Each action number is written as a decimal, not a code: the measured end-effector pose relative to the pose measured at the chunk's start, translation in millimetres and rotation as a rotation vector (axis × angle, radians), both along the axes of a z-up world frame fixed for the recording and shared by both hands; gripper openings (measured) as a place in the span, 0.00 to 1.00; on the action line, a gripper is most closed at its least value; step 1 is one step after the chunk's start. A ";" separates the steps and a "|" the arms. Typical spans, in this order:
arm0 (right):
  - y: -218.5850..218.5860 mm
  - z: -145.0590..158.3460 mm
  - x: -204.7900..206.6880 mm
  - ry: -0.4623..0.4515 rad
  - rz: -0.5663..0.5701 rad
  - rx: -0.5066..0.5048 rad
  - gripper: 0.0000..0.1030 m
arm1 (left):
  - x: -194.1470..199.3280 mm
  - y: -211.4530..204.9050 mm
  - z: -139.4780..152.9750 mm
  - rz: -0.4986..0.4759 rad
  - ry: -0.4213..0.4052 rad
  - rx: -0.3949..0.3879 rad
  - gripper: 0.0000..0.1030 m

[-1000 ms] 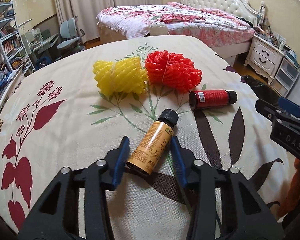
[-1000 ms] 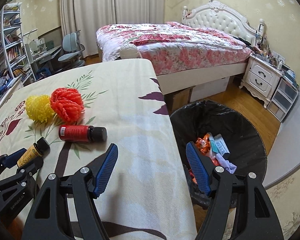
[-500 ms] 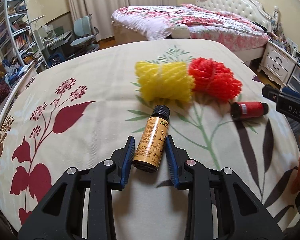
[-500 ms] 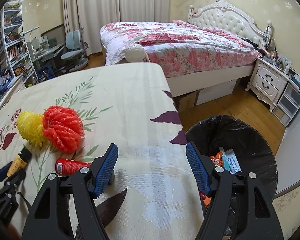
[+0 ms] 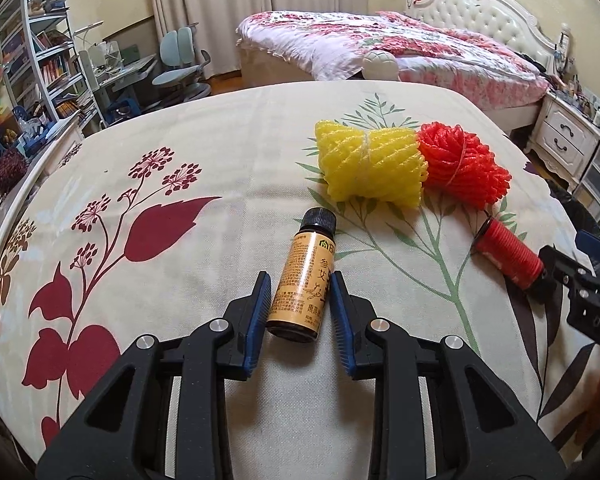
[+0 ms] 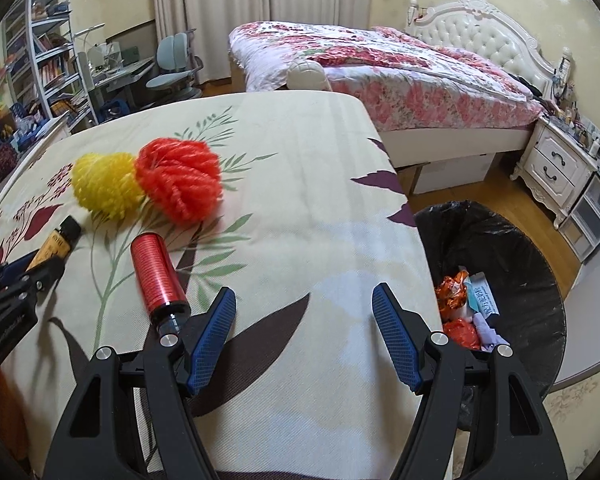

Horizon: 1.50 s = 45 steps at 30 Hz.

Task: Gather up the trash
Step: 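Grasp the red bottle with the right tool while the left tool holds the amber bottle, then lift the amber and red bottles off the bed with both tools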

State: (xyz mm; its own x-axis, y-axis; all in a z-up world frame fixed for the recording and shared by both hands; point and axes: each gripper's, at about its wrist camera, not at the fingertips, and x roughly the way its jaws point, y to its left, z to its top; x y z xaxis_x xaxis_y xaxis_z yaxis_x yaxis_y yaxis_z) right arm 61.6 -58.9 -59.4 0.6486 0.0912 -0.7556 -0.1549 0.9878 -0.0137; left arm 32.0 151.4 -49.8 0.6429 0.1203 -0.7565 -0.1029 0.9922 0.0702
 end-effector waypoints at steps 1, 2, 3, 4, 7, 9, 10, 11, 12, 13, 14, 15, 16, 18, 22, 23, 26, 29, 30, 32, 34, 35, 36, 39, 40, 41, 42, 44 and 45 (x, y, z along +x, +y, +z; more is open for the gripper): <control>0.0 1.9 -0.8 -0.008 -0.006 -0.004 0.67 | 0.0 -0.1 0.1 0.001 0.000 0.000 0.29; 0.0 4.3 -1.5 -0.015 -0.012 -0.003 0.67 | -0.9 0.4 0.2 0.002 0.000 -0.002 0.29; 0.1 7.3 -2.3 -0.021 -0.013 0.006 0.67 | -1.6 1.4 0.0 0.003 0.000 -0.004 0.28; 0.1 11.0 -3.6 -0.028 -0.009 0.021 0.67 | -2.6 2.2 0.1 0.004 -0.001 -0.006 0.28; 11.1 21.2 -9.6 -0.051 0.035 0.044 0.67 | -4.5 5.9 0.2 0.006 -0.002 -0.010 0.28; 22.2 25.1 -13.1 -0.060 0.079 0.051 0.67 | -6.8 8.9 0.2 0.010 -0.004 -0.015 0.28; 28.0 25.3 -14.4 -0.060 0.102 0.056 0.67 | -7.8 10.2 0.1 0.012 -0.005 -0.018 0.28; 33.6 24.8 -14.3 -0.056 0.121 0.058 0.67 | -8.4 11.4 -0.1 0.013 -0.005 -0.020 0.28; 38.3 23.1 -13.3 -0.052 0.135 0.056 0.65 | -9.7 12.7 -0.7 0.015 -0.005 -0.022 0.28; 42.4 20.0 -11.8 -0.045 0.146 0.051 0.63 | -10.1 13.8 -0.8 0.017 -0.006 -0.025 0.28; 46.5 17.3 -9.6 -0.038 0.156 0.046 0.60 | -10.4 15.0 -1.0 0.019 -0.006 -0.028 0.28; 48.6 14.0 -7.0 -0.031 0.163 0.044 0.57 | -11.1 16.7 -1.2 0.021 -0.006 -0.032 0.28; 50.8 10.6 -4.0 -0.022 0.169 0.045 0.56 | -11.2 18.1 -1.2 0.025 -0.006 -0.038 0.28; 53.5 3.2 2.6 0.004 0.175 0.048 0.48 | -11.3 20.5 -1.6 0.029 -0.005 -0.051 0.28; 53.8 -1.4 5.9 0.027 0.184 0.059 0.38 | -11.4 23.8 -2.2 0.034 -0.006 -0.067 0.28; 54.2 -1.3 5.8 0.027 0.186 0.059 0.33 | -11.3 24.1 -2.1 0.034 -0.006 -0.070 0.28; 54.7 0.2 -0.4 0.022 0.193 0.067 0.24 | -11.3 24.1 -2.2 0.034 -0.007 -0.068 0.28; 53.2 0.6 -2.9 0.019 0.188 0.069 0.24 | -11.8 24.9 -1.8 0.035 -0.010 -0.070 0.25; 51.5 0.8 -3.9 0.018 0.183 0.072 0.24 | -12.4 25.7 -1.3 0.035 -0.013 -0.072 0.25; 48.5 0.9 -4.9 0.019 0.175 0.079 0.24 | -13.1 26.8 -0.4 0.033 -0.018 -0.077 0.24; 46.7 1.4 -5.5 0.016 0.169 0.084 0.24 | -14.4 27.0 0.5 0.034 -0.022 -0.076 0.24; 46.4 1.8 -5.6 0.015 0.167 0.085 0.24 | -14.6 27.0 0.8 0.035 -0.024 -0.075 0.24; 45.2 2.0 -6.3 0.014 0.165 0.086 0.24 | -15.1 26.1 1.0 0.035 -0.025 -0.073 0.23; 41.1 2.3 -7.5 0.010 0.158 0.090 0.24 | -16.7 24.5 2.9 0.036 -0.034 -0.065 0.22; 39.8 2.1 -8.3 0.009 0.155 0.091 0.24 | -17.1 24.0 3.4 0.036 -0.036 -0.064 0.22; 38.5 1.8 -9.0 0.009 0.153 0.092 0.24 | -17.1 23.3 3.2 0.036 -0.036 -0.063 0.22; 37.9 1.2 -8.9 0.011 0.151 0.094 0.24 | -17.1 23.2 3.0 0.035 -0.035 -0.063 0.22; 36.2 0.2 -8.9 0.014 0.148 0.096 0.24 | -18.0 21.2 2.7 0.033 -0.030 -0.058 0.22; 35.7 -0.1 -9.1 0.015 0.147 0.096 0.24 | -18.0 21.0 2.5 0.035 -0.026 -0.057 0.22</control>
